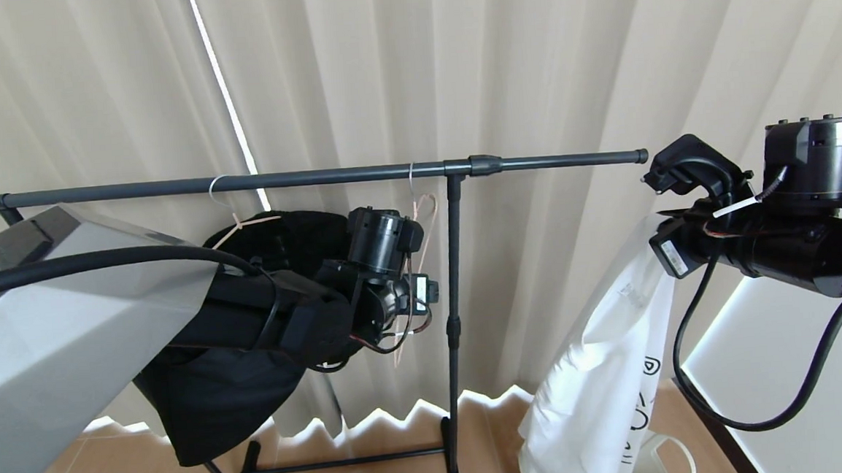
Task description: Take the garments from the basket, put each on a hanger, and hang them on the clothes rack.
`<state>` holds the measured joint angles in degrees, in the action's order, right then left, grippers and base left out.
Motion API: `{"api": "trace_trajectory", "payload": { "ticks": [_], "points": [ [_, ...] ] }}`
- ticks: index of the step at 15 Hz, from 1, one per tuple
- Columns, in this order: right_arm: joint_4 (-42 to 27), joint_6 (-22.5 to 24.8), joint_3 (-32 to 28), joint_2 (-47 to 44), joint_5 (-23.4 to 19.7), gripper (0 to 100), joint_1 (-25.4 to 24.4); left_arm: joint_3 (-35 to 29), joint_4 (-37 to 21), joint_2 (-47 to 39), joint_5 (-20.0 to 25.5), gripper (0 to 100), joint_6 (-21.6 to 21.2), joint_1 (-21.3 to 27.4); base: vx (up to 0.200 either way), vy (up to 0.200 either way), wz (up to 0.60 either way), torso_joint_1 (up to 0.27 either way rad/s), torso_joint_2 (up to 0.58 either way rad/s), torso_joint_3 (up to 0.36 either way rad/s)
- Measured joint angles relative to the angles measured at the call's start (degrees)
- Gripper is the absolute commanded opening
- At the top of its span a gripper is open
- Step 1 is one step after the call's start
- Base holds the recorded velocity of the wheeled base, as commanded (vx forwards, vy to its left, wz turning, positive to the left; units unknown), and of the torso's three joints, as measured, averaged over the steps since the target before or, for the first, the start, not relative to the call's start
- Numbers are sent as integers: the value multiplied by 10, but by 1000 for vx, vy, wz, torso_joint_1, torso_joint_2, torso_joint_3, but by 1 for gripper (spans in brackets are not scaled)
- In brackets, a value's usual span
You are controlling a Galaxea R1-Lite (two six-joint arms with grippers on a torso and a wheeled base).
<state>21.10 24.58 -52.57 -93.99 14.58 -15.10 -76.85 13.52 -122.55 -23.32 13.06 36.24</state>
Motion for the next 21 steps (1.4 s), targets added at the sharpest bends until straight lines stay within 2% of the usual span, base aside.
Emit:
{"api": "trace_trajectory", "payload": {
  "ticks": [4, 7, 17, 18, 21],
  "points": [
    [0, 0, 1, 0, 0, 0, 0, -27, 7, -26, -11, 100, 2, -9, 0, 0, 0, 0, 0, 0],
    [0, 0, 1, 0, 0, 0, -1, -69, 7, -59, -43, 100, 3, -13, 0, 0, 0, 0, 0, 0],
    [0, 0, 1, -1, 0, 0, -1, -111, 7, -99, -45, 100, 4, -29, 0, 0, 0, 0, 0, 0],
    [0, 0, 1, -1, 0, 0, -1, -112, 7, -101, -45, 0, 4, -29, 0, 0, 0, 0, 0, 0],
    [0, 0, 1, -2, 0, 0, -1, -113, 7, -103, -45, 0, 4, -29, 0, 0, 0, 0, 0, 0]
  ]
}}
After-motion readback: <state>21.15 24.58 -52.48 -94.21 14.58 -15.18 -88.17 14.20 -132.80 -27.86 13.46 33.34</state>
